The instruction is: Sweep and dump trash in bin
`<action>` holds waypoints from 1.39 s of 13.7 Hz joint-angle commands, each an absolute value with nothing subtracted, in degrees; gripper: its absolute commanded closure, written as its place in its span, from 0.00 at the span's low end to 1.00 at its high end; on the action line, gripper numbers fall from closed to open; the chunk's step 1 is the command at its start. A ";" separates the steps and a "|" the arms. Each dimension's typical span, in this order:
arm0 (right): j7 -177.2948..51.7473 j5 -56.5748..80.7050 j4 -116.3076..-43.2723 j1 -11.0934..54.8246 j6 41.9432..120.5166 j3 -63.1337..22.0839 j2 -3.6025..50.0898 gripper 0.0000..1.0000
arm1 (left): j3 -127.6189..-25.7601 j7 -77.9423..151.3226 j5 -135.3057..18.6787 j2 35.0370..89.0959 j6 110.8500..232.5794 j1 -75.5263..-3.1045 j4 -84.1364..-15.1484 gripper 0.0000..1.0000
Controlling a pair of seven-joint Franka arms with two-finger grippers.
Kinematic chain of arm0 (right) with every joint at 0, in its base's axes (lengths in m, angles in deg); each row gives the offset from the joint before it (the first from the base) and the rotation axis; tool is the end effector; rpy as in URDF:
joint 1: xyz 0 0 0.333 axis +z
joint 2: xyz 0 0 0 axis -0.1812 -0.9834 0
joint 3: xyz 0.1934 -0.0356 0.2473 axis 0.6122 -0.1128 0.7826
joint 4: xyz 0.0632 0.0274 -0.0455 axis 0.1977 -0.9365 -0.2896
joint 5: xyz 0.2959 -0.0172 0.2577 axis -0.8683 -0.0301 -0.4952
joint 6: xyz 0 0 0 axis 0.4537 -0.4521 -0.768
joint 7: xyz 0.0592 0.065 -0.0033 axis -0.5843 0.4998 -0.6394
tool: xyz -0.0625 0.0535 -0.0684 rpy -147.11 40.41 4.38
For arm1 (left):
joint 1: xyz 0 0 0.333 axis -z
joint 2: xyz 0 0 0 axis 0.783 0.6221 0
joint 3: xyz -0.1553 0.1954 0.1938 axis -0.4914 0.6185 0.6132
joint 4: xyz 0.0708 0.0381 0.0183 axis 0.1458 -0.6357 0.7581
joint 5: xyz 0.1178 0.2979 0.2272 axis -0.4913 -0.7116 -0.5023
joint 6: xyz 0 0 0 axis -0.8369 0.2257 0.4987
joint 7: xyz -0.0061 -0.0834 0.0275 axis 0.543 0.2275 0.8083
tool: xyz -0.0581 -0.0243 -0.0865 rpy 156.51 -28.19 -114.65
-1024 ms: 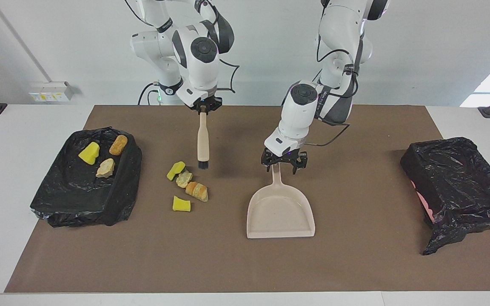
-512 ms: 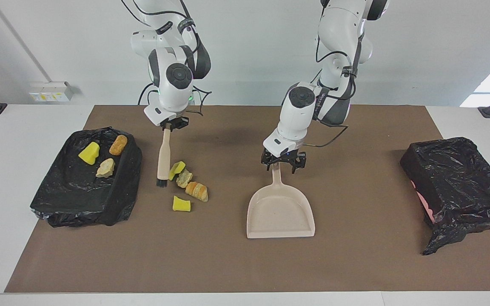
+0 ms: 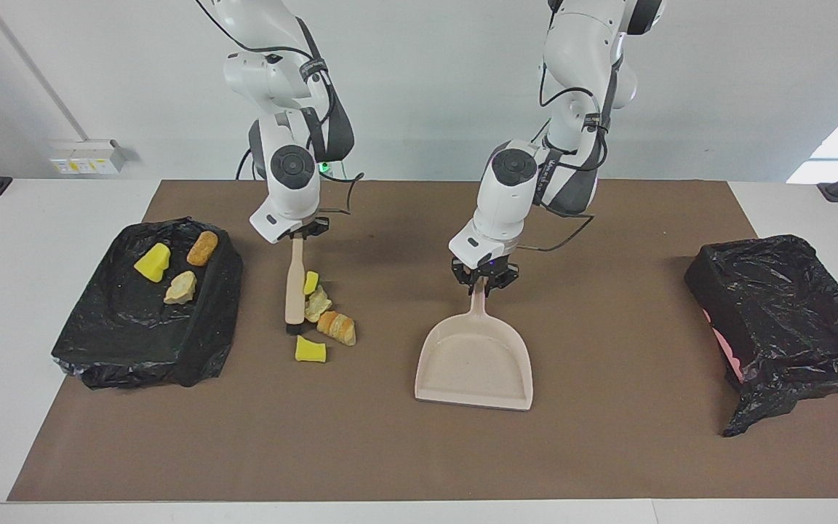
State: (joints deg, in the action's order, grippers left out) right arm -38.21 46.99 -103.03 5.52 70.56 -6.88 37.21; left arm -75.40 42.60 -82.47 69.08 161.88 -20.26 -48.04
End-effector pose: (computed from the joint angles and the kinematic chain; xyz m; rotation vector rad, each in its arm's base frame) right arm 0.4688 0.1276 0.3446 2.9375 0.0398 -0.5067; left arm 0.5278 -0.3424 0.3613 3.0738 -0.2942 0.0784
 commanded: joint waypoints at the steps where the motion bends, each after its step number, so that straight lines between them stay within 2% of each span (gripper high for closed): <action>1: -40.01 40.58 -99.79 5.25 71.03 -6.11 34.46 1.00 | -73.93 36.23 -83.88 65.20 156.67 -20.33 -48.37 1.00; 3: -39.49 37.31 -97.08 8.23 69.99 -6.10 32.79 1.00 | -73.93 21.85 -85.03 62.83 149.99 -22.34 -48.46 1.00; 5: -38.70 37.64 -92.08 9.91 65.52 -6.45 32.61 1.00 | -73.93 11.80 -85.03 60.45 143.84 -24.54 -48.46 1.00; 7: -36.85 38.43 -86.89 8.43 59.47 -6.98 33.40 1.00 | -73.84 3.96 -85.12 60.18 141.97 -25.25 -48.64 1.00; 9: -37.45 43.32 -87.21 6.67 56.54 -6.90 35.06 1.00 | -73.93 -0.08 -85.12 60.18 142.23 -26.57 -48.81 1.00; 12: -41.85 53.71 -90.64 6.49 60.03 -6.63 34.64 1.00 | -74.01 -9.32 -85.30 59.83 143.36 -25.96 -49.43 1.00; 15: -41.50 65.73 -89.43 7.19 66.88 -6.54 27.89 1.00 | -74.28 -9.25 -85.38 58.95 145.03 -24.39 -51.53 1.00; 17: -41.24 67.53 -88.89 6.40 71.02 -6.46 24.10 1.00 | -74.19 -9.16 -86.60 58.25 146.97 -22.62 -54.25 1.00; 19: -39.57 66.13 -89.50 7.10 70.78 -6.19 23.56 1.00 | -74.28 -9.34 -88.54 57.02 147.50 -21.91 -56.10 1.00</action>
